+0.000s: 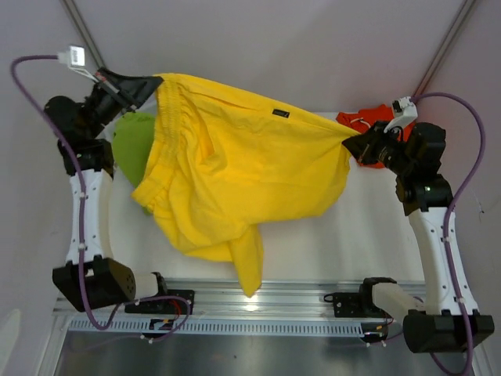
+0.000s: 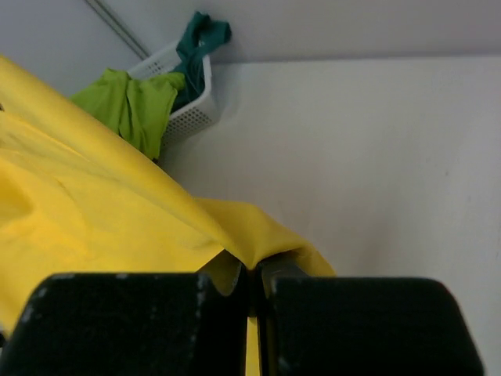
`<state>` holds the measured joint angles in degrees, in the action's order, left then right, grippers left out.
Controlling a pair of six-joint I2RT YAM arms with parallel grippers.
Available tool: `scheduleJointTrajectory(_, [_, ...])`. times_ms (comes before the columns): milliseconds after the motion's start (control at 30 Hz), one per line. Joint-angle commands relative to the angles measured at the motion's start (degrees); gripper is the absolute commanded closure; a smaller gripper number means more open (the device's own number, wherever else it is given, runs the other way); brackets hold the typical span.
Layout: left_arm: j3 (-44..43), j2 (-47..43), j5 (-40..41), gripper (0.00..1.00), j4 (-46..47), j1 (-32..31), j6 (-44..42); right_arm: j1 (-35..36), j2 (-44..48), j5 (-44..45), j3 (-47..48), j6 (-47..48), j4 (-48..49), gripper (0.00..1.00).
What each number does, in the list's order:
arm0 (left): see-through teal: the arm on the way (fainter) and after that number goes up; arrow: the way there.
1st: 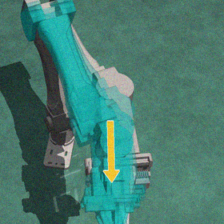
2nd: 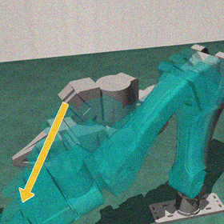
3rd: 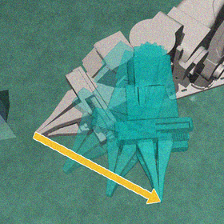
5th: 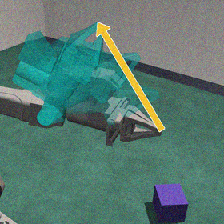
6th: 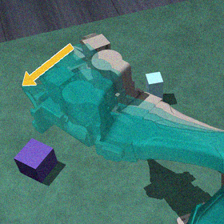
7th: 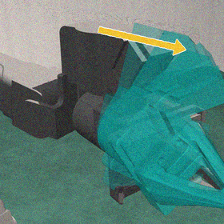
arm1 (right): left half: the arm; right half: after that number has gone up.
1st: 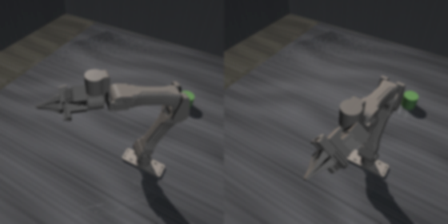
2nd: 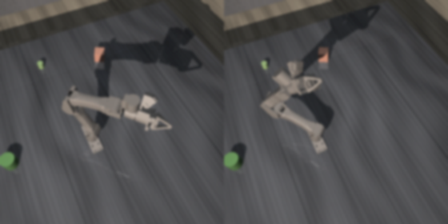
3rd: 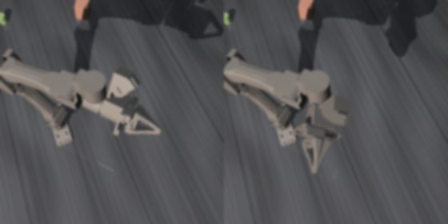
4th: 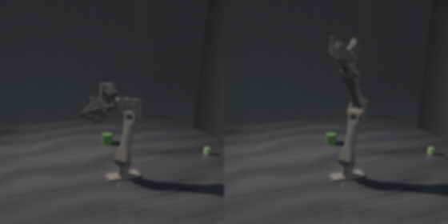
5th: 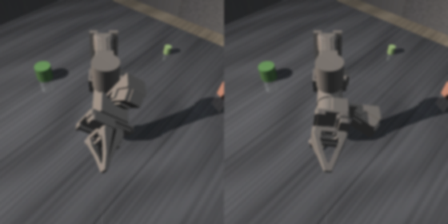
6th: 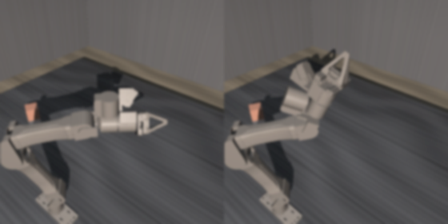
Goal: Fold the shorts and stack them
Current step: Flatten the shorts out
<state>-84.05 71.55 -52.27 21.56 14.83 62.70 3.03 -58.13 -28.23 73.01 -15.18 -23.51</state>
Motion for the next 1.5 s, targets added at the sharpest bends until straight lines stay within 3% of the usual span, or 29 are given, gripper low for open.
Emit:
scheduleJointTrajectory(0, [5.3,3.7,7.9,1.00,1.6,-2.3,-6.3,-5.0,-1.6,-4.0,-2.0,-5.3,7.9,1.00])
scheduleJointTrajectory(167, [-0.5,8.5,9.1,1.00,2.9,-3.6,-6.0,-7.1,-6.3,-7.6,0.0,-8.9,16.4,1.00])
scheduleJointTrajectory(300, [-12.2,8.7,9.7,1.00,-4.9,-4.6,-8.3,-7.2,-7.9,-10.0,8.3,-9.0,15.6,1.00])
scheduleJointTrajectory(433, [-18.5,6.8,8.5,1.00,-8.5,-4.7,-8.1,-7.4,-3.8,-11.8,10.9,-8.8,16.0,1.00])
scheduleJointTrajectory(733, [-8.6,-12.7,9.5,1.00,-12.1,-4.7,-12.3,-7.7,15.2,-13.5,4.6,-6.7,13.0,1.00])
scheduleJointTrajectory(867, [-9.4,-20.3,12.6,1.00,-15.0,-4.6,-16.7,-7.6,22.1,-14.5,4.3,-5.5,15.1,1.00])
scheduleJointTrajectory(1000, [-14.3,-22.9,13.9,1.00,-18.7,-4.6,-19.1,-7.5,25.6,-14.1,5.7,-4.8,13.9,1.00])
scheduleJointTrajectory(1100, [-17.0,-19.7,12.1,1.00,-20.7,-4.7,-17.7,-7.5,23.2,-11.2,7.9,-4.7,7.5,1.00])
scheduleJointTrajectory(1300, [-1.9,-14.3,9.5,1.00,-11.4,-5.7,-14.8,-7.5,11.5,-3.5,3.1,-7.1,-5.6,1.00])
scheduleJointTrajectory(1467, [13.3,-5.7,16.4,1.00,-7.9,-11.5,-20.7,-7.9,7.8,-2.7,-14.3,-12.1,1.6,1.00])
